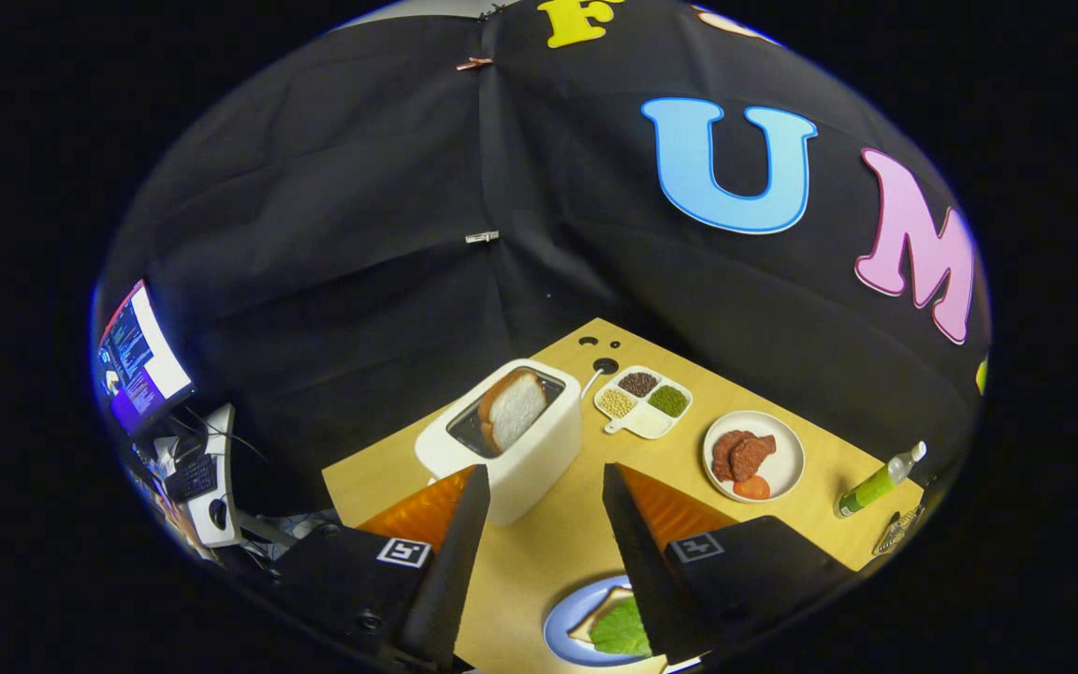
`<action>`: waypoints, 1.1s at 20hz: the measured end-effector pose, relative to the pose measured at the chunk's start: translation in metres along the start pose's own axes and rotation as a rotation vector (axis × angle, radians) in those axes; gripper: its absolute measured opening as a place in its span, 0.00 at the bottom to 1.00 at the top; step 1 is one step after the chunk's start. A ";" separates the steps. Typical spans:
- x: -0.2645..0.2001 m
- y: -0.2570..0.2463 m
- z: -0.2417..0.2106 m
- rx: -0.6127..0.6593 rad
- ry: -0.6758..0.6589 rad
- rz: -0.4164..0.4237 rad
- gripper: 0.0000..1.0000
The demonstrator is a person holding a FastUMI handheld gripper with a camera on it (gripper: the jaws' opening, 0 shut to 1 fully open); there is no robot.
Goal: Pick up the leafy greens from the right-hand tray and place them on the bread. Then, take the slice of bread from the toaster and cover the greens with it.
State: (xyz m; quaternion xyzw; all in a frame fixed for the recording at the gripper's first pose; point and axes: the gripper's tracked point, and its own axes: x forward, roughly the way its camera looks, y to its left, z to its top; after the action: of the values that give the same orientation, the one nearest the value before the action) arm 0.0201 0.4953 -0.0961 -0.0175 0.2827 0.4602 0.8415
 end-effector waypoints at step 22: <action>0.179 0.018 -0.019 0.008 0.229 -0.240 0.44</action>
State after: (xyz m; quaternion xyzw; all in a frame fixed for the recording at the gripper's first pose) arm 0.0718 0.6371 -0.1960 -0.0998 0.3743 0.3503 0.8527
